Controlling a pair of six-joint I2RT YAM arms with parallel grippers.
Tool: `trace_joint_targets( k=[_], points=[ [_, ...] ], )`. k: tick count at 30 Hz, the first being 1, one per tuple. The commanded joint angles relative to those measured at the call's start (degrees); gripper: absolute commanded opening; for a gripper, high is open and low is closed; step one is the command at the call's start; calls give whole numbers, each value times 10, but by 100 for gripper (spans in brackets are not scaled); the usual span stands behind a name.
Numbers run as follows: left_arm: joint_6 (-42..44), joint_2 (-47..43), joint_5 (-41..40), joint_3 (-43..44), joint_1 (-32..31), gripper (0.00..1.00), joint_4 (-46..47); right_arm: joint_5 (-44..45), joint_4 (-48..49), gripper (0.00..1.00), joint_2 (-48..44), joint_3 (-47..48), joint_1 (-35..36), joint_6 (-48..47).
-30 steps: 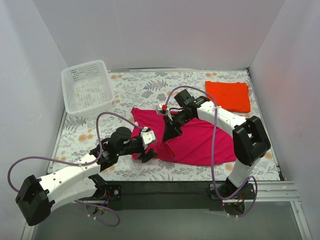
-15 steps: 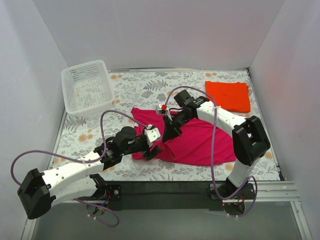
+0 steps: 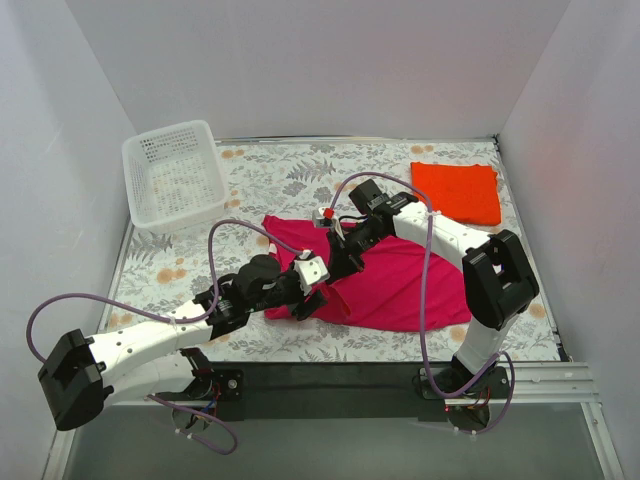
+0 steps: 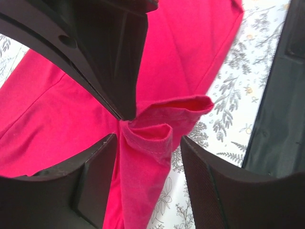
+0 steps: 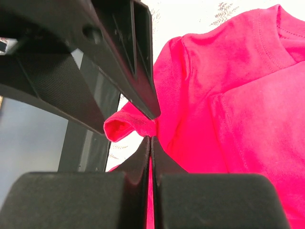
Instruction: Fold and stack the t-shirts
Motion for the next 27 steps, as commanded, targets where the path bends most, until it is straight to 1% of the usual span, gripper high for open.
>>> trace_joint_targets(
  k=[1, 2, 3, 5, 6, 9, 10, 14, 15, 16, 17, 18, 19, 20, 21, 22, 23, 24, 25, 26, 27],
  points=[
    [-4, 17, -57, 30, -13, 50, -3, -16, -2, 1, 1, 20, -3, 6],
    [-4, 22, -66, 32, -13, 48, -3, -15, -2, 1, 1, 19, -3, 6],
    [-5, 24, -70, 36, -14, 42, -4, -15, -2, 1, 1, 19, -3, 6],
    [-7, 28, -72, 40, -15, 36, -8, -15, -1, 1, 1, 19, -3, 6],
    [-6, 28, -76, 45, -15, 24, -13, -13, -2, 1, 1, 18, -3, 6],
    [-4, 13, -76, 48, -15, 3, -29, -8, -1, 1, -1, 15, -4, 4],
    [-4, 6, -74, 45, -15, 0, -32, -7, -1, 1, -3, 14, -5, 4],
    [-5, -22, -79, 33, -15, 0, -45, 4, -4, 1, -15, 11, -9, -4],
    [-4, -28, -81, 31, -14, 0, -52, 15, -7, 4, -20, 9, -8, -9],
    [-2, -42, -85, 32, -14, 0, -65, 23, -7, 10, -27, 4, -9, -13],
    [2, -50, -88, 31, -14, 0, -73, 34, -9, 30, -35, -2, -10, -24],
    [6, -59, -90, 31, -14, 0, -81, 70, -11, 38, -59, -6, -10, -33],
    [16, -68, -91, 30, -14, 0, -88, 93, -18, 42, -75, -11, -10, -43],
    [20, -85, -93, 30, -14, 0, -104, 115, -25, 50, -92, -26, -14, -72],
    [25, -93, -94, 30, -14, 0, -112, 164, -34, 53, -129, -35, -17, -90],
    [29, -99, -95, 30, -13, 0, -131, 188, -52, 54, -150, -48, -20, -110],
    [38, -109, -94, 30, -13, 0, -139, 212, -58, 55, -197, -80, -33, -146],
    [40, -114, -94, 29, -13, 0, -147, 259, -68, 55, -222, -103, -40, -169],
    [44, -118, -94, 28, -13, 0, -161, 283, -77, 55, -248, -123, -48, -195],
    [46, -125, -93, 27, -13, 0, -165, 305, -92, 55, -300, -171, -69, -239],
    [47, -130, -89, 24, -13, 0, -167, 349, -101, 55, -325, -191, -81, -259]
  ],
)
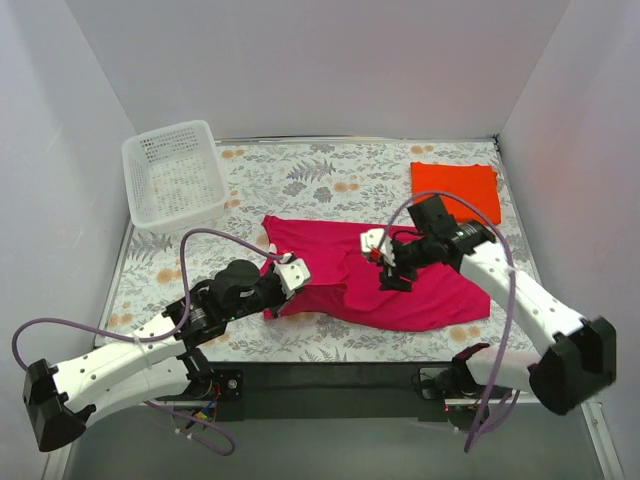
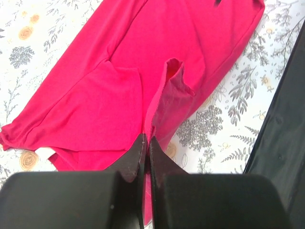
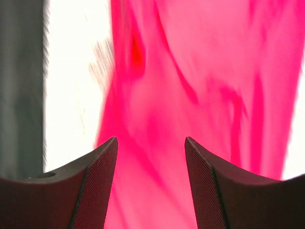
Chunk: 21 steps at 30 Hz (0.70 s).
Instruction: Fold and stack the t-shirts
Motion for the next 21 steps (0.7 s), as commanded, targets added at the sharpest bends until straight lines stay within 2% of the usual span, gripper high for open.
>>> trace_joint_targets(
  k=[1, 2, 6, 9, 16, 21],
  points=[
    [22, -18, -5, -3, -1, 0, -42, 151, -70, 55, -95, -79, -45, -132],
    [23, -21, -4, -5, -1, 0, -42, 180, -97, 55, -129, -110, -76, -160],
    [26, -28, 2, -4, -1, 0, -45, 227, -185, 54, -164, -144, -154, -205],
    [27, -36, 6, 0, -1, 0, -48, 254, -209, 52, -178, -167, -217, -245],
    [25, -62, 25, -3, -1, 0, -56, 287, -214, 52, -166, -185, -337, -329],
    [19, -73, 35, -11, -1, 0, -55, 279, -214, 51, -138, -171, -384, -380]
  ],
)
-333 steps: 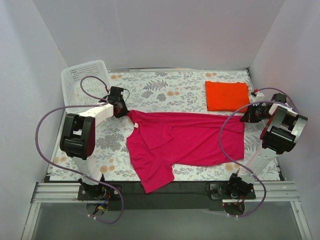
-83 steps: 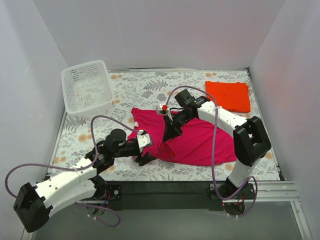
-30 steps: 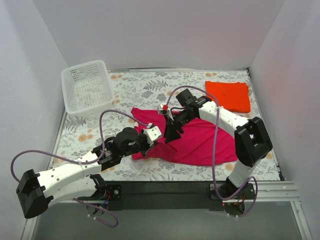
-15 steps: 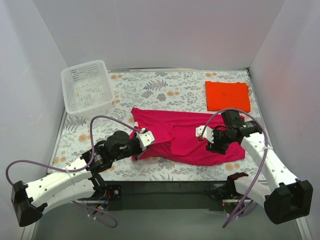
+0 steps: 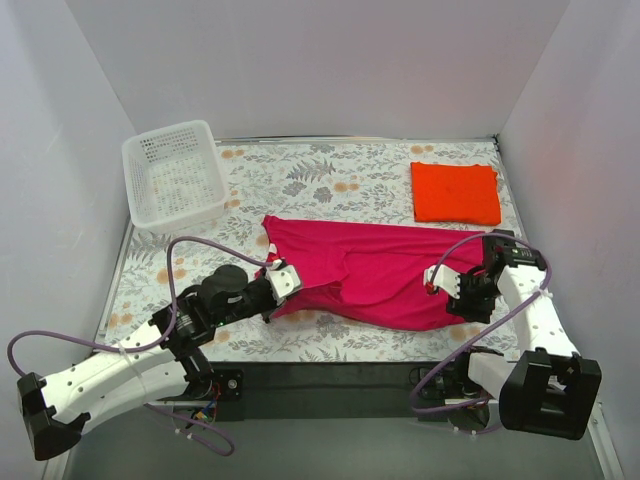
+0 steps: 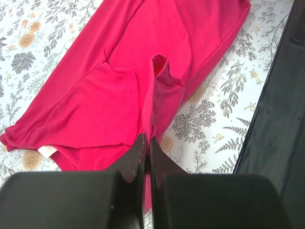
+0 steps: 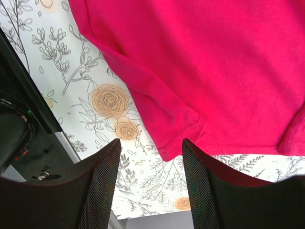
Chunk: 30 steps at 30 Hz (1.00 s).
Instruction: Fold and stack the t-shirts
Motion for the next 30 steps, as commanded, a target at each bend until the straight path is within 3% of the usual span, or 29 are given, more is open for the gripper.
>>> trace_joint_targets(
  k=[1, 15, 30],
  points=[
    [1, -11, 12, -8, -1, 0, -3, 4, -18, 52, 14, 17, -31, -65],
    [-2, -14, 21, -16, -1, 0, -5, -60, 26, 47, 90, 19, -44, -44],
    [-5, -10, 11, -19, 0, 0, -5, -33, 54, 44, 154, 66, -106, -92]
  ],
)
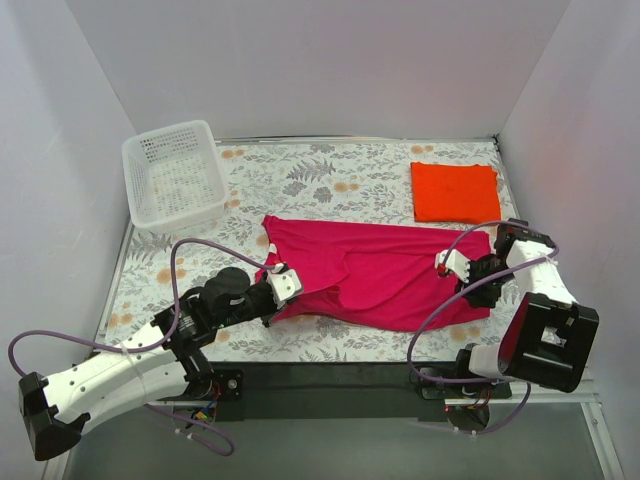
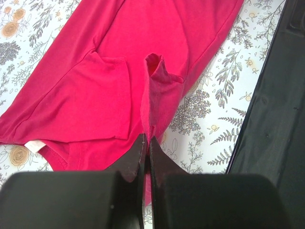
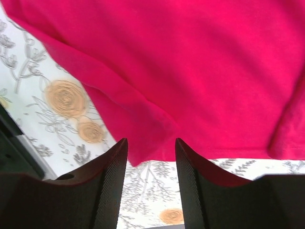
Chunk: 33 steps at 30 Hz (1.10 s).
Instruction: Fold and stack the t-shirts
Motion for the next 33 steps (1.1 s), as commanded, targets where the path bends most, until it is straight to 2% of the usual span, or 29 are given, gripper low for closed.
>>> trace_joint_targets(
  k=[1, 14, 23, 26, 27, 28, 30, 31, 33],
  points=[
    [-2, -6, -3, -2, 0, 0, 1, 0, 0, 45, 10, 25, -11, -42],
    [-2, -8, 2, -4, 3, 0, 3, -12, 15, 49, 58, 32, -11, -55],
    [-3, -5, 0, -4, 6, 0, 4, -9, 27, 47, 86, 24, -11, -51],
    [-4, -4, -1, -5, 6, 0, 4, -8, 27, 39, 89, 21, -11, -44],
    [-5, -4, -1, -6, 6, 0, 4, -8, 26, 34, 87, 21, -11, -43],
    [-4, -3, -3, -6, 6, 0, 5, -8, 26, 25, 82, 21, -11, -41],
    [-6, -2, -2, -5, 6, 0, 6, -7, 24, 17, 70, 17, -11, -37],
    [-5, -2, -3, -6, 6, 0, 5, -7, 25, 10, 56, 14, -11, -36],
    [-6, -1, -5, -6, 6, 0, 5, -12, 22, 5, 40, 12, -13, -33]
  ],
)
